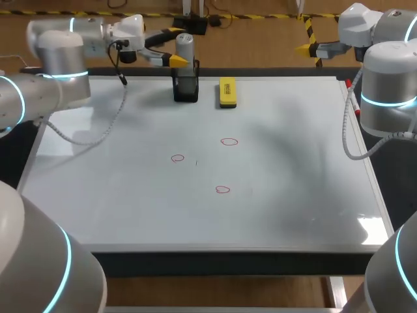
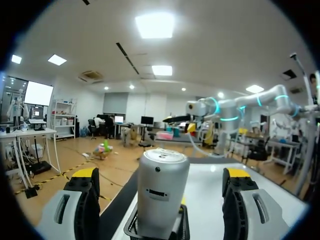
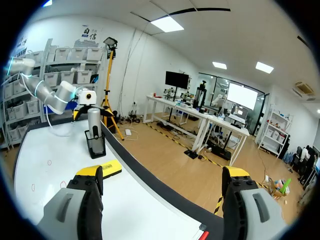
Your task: Pick up the inspection probe, press it on each red-marked spot on the whiteboard one by one, put down the probe, pick up the eraser, and wipe off all the red marks.
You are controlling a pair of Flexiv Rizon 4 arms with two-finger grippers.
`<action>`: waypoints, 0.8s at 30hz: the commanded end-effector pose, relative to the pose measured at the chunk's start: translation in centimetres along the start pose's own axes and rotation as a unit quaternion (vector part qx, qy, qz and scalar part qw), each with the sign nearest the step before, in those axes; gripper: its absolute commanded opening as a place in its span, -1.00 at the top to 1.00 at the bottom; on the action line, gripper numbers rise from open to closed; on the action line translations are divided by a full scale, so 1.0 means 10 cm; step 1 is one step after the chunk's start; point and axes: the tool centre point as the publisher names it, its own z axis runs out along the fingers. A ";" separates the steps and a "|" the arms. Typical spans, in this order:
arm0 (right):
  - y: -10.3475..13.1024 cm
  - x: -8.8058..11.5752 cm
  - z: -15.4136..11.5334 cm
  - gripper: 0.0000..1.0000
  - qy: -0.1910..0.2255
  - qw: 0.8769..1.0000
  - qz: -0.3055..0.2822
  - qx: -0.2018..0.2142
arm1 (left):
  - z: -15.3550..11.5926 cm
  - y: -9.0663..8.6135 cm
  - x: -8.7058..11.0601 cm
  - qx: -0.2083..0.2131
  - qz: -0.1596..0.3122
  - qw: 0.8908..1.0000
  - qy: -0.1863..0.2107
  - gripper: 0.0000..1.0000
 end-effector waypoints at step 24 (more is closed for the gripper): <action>0.00 0.00 0.00 -1.00 0.001 1.000 0.000 0.001 | 0.14 0.10 -0.05 -0.005 0.004 1.000 0.010 0.23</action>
